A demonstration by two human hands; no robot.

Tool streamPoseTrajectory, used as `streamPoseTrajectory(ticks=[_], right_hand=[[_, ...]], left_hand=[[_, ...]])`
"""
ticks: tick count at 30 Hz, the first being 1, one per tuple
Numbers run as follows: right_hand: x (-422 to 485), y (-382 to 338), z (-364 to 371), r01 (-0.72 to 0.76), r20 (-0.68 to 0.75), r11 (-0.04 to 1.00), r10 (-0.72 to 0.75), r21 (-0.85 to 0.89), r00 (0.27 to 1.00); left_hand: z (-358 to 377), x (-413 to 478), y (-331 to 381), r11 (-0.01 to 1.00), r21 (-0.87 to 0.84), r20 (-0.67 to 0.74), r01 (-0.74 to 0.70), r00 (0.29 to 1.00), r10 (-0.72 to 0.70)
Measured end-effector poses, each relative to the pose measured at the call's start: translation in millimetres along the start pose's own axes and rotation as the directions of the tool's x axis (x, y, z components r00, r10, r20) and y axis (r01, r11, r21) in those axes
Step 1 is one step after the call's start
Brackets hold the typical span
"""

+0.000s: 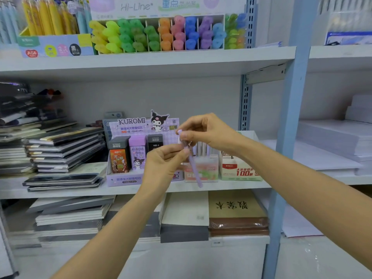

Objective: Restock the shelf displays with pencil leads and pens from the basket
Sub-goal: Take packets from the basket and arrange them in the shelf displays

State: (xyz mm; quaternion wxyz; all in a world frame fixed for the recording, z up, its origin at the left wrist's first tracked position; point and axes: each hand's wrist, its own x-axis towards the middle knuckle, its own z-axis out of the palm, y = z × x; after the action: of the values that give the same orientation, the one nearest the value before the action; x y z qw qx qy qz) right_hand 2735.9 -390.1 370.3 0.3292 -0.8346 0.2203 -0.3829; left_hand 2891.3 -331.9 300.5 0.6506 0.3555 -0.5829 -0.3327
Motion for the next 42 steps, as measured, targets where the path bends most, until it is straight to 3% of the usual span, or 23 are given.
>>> streamPoseTrajectory(ticks=[3, 6, 9, 12, 16, 23, 30, 37, 39, 42], right_hand=[[3, 1, -16, 0.004, -0.189, 0.997, 0.011, 0.081, 0.982], [8, 7, -39, 0.004, -0.401, 0.999, 0.014, 0.045, 0.916], [11, 23, -52, -0.034, -0.508, 0.998, 0.004, -0.050, 0.861], [15, 43, -48, -0.121, -0.511, 0.981, 0.026, -0.153, 0.859], [21, 64, -35, -0.186, -0.463, 0.954, 0.058, -0.236, 0.885], [29, 66, -39, -0.164, -0.364, 0.935, 0.042, -0.313, 0.931], [38, 76, -30, -0.155, -0.383, 0.942, 0.032, -0.296, 0.923], [42, 70, -25, -0.266, -0.405, 0.826, 0.050, -0.497, 0.913], [36, 56, -19, -0.226, -0.451, 0.826, -0.037, -0.516, 0.892], [6, 36, 11, -0.009, -0.421, 0.899, -0.196, -0.437, 0.886]], left_hand=[[-4, 2, -12, 0.918, 0.370, 0.020, -0.142, 0.989, 0.145], [-11, 1, -26, 0.682, 0.659, 0.193, -0.318, 0.948, 0.255], [-13, 1, -40, 0.416, 0.797, 0.383, -0.438, 0.899, 0.214], [-14, 0, -50, 0.322, 0.822, 0.435, -0.469, 0.883, 0.175], [-14, 1, -51, 0.287, 0.822, 0.450, -0.492, 0.870, 0.201], [-14, -1, -55, 0.291, 0.820, 0.453, -0.492, 0.870, 0.196], [-15, -1, -57, 0.280, 0.820, 0.455, -0.499, 0.865, 0.211], [-15, -2, -55, 0.300, 0.812, 0.456, -0.501, 0.865, 0.210], [-16, -8, -56, 0.323, 0.804, 0.444, -0.499, 0.865, 0.232], [-25, -35, -72, 0.395, 0.797, 0.320, -0.456, 0.874, 0.365]])
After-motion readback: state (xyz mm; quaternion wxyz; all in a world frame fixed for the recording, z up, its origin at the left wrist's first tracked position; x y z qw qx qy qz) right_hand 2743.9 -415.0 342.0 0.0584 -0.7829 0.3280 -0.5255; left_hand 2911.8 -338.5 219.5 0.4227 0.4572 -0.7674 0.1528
